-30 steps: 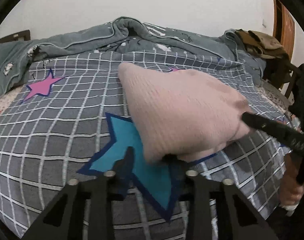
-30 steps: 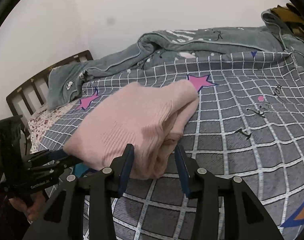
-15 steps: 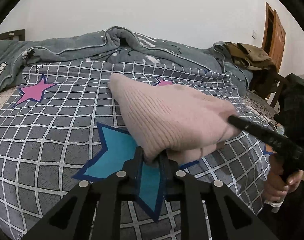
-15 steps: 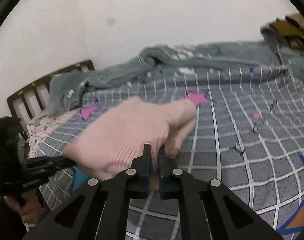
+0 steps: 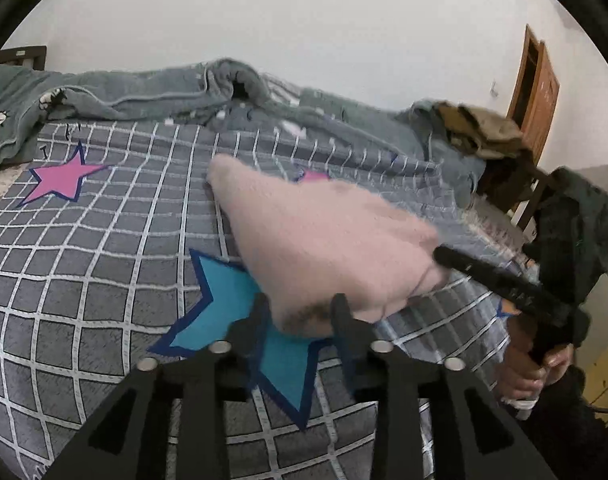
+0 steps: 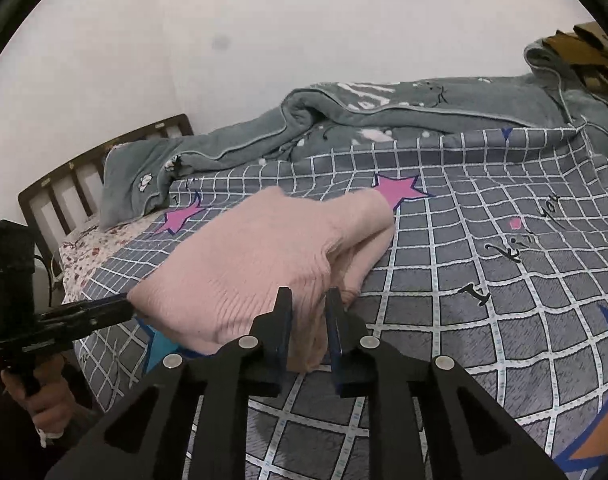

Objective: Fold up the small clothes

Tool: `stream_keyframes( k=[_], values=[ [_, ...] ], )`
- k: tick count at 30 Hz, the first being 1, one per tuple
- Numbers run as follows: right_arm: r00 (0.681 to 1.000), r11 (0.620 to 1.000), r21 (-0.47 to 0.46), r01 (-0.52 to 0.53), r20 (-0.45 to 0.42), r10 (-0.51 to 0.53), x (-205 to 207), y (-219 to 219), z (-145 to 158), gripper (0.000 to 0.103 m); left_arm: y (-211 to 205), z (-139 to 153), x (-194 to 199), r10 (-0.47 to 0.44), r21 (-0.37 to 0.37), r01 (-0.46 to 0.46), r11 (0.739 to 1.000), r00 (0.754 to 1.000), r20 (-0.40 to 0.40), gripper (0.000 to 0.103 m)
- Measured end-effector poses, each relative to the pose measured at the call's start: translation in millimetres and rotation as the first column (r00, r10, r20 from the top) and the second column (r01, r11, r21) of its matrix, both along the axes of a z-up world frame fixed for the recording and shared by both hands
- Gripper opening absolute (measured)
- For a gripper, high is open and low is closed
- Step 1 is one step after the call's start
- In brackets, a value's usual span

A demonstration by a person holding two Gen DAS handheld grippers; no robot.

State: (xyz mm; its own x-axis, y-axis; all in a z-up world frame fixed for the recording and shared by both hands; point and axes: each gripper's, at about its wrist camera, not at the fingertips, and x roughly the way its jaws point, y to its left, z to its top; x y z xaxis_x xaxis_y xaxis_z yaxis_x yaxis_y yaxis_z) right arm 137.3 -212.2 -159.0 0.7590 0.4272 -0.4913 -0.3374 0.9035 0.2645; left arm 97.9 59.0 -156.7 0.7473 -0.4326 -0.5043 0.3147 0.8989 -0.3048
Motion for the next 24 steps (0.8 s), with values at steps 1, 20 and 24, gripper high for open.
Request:
stream_keyframes(
  k=[1,20,24],
  values=[
    [1.0,1.0,-0.006,0.003,0.003,-0.003,0,0,0,0.017,1,2,-2,0.003,-0.018,-0.002,1.0,1.0,0.013,0.047],
    [0.999,0.997,-0.072,0.038,-0.022,-0.04,18,11,6,0.02,-29,1,42,0.117,0.063,-0.113,0.992,0.991,-0.063,0.05],
    [0.999,0.999,-0.023,0.045,-0.029,-0.046,33,9,16,0.028,-26,7,63,0.19,0.037,-0.187,0.982,0.976,-0.104,0.051]
  ],
)
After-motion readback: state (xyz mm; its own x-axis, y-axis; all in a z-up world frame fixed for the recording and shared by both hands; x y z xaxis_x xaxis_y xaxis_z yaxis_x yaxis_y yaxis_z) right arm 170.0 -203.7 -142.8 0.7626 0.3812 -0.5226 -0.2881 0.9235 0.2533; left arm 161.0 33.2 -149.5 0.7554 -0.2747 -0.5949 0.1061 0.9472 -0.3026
